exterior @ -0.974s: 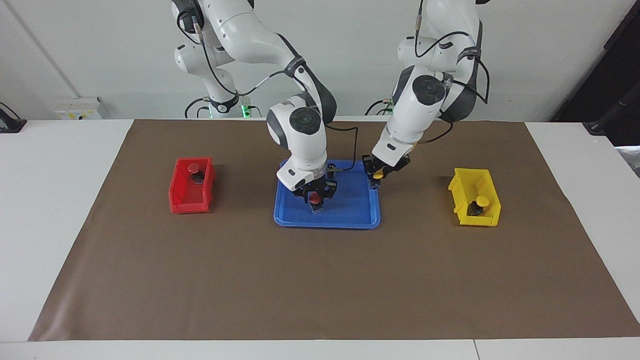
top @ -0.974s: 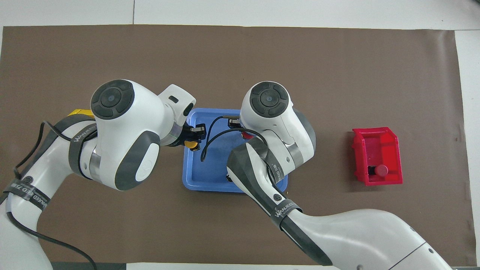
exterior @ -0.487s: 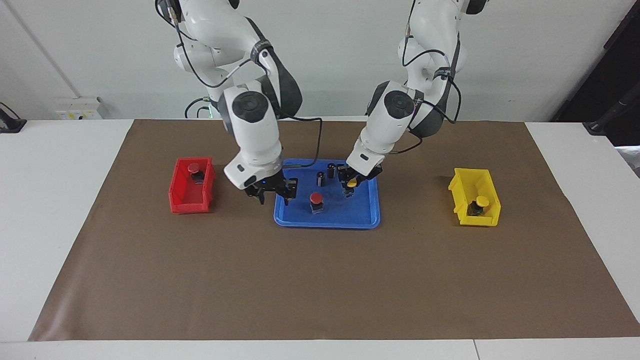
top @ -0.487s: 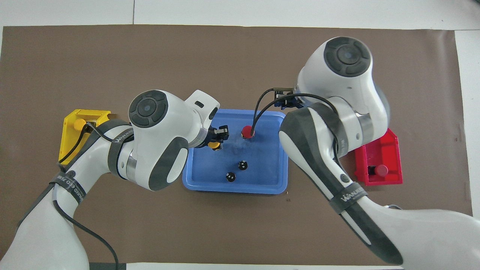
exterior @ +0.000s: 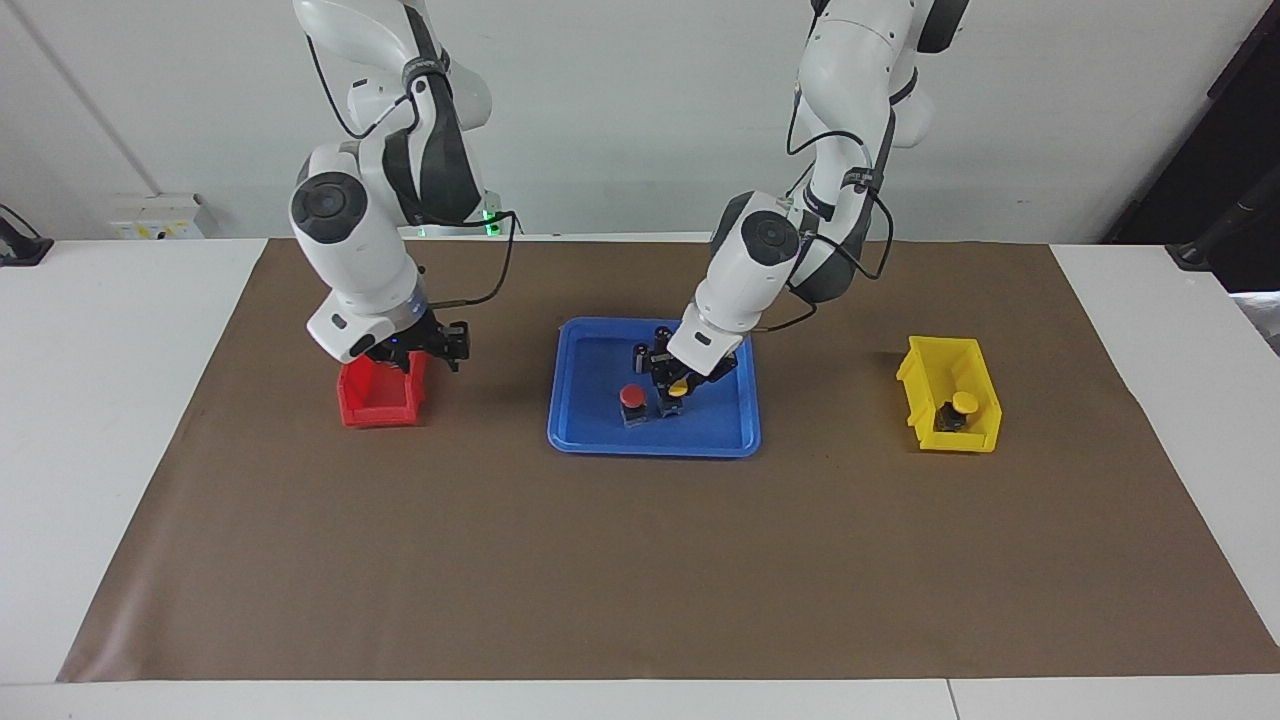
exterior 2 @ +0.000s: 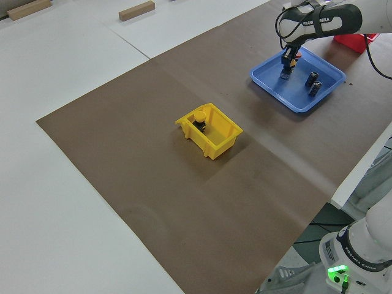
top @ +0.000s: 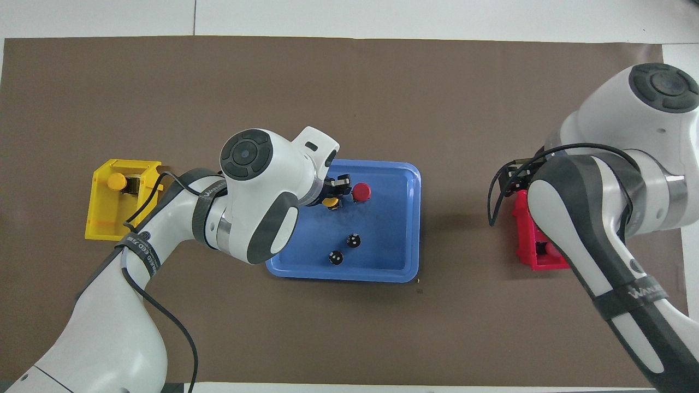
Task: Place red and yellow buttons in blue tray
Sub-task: 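Release both buttons in the tray and withdraw both grippers to the holders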
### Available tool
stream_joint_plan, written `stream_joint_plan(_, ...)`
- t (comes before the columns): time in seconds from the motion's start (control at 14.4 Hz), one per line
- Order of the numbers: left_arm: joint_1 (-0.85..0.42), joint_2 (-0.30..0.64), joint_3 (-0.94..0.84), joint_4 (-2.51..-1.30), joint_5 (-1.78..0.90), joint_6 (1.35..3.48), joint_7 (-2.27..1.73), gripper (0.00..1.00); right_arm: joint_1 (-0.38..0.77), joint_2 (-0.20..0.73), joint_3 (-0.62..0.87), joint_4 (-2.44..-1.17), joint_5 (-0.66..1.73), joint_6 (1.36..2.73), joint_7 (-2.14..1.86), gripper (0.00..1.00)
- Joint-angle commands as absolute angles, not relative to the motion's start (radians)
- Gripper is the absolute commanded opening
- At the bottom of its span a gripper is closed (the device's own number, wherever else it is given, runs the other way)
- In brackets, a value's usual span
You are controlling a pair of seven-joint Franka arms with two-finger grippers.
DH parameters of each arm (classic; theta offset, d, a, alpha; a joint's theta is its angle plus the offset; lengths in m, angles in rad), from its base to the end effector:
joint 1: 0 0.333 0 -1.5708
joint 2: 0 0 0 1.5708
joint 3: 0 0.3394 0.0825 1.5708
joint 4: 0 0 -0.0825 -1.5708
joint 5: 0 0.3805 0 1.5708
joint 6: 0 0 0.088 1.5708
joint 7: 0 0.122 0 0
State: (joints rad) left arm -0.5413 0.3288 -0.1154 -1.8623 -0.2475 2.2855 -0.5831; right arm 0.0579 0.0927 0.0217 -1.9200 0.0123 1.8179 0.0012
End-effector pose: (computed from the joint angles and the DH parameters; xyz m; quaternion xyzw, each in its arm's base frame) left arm 0.5087 -0.3964 0.3628 0.9913 0.0438 -0.0289 0.1210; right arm 0.5537 0.0451 0.4385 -0.9946 -0.0370 0.0974 0.0029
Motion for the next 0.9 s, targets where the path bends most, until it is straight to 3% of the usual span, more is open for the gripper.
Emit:
stream_joint_plan(0.0, -0.549, 0.336, -0.103, -1.848, -0.186, 2.276, -0.569, 0.01, -0.041, 0.034, 0.038, -2.009, 0.015, 1.812, -0.125, 0.7)
stream_joint_plan(0.21, -0.548, 0.336, -0.103, -1.851, -0.184, 2.276, -0.571, 0.05, -0.083, 0.0, 0.038, -2.1, 0.023, 1.833, -0.158, 0.7)
stream_joint_plan(0.28, -0.548, 0.336, -0.104, -1.853, -0.184, 2.286, -0.571, 0.32, -0.081, -0.011, 0.038, -2.121, 0.023, 1.847, -0.164, 0.7)
stream_joint_plan(0.35, -0.549, 0.336, -0.104, -1.853, -0.184, 2.287, -0.575, 0.48, -0.081, -0.02, 0.038, -2.152, 0.023, 1.861, -0.173, 0.7)
stream_joint_plan(0.49, -0.548, 0.336, -0.104, -1.853, -0.186, 2.286, -0.58, 0.62, -0.081, -0.041, 0.038, -2.203, 0.023, 1.896, -0.195, 0.7)
stream_joint_plan(0.56, -0.549, 0.336, -0.106, -1.853, -0.189, 2.286, -0.583, 0.66, -0.081, -0.049, 0.038, -2.221, 0.023, 1.907, -0.201, 0.7)
stream_joint_plan(0.83, -0.549, 0.319, -0.106, -1.842, -0.199, 2.258, -0.584, 0.68, -0.112, -0.057, 0.038, -2.246, 0.023, 1.924, -0.271, 0.7)
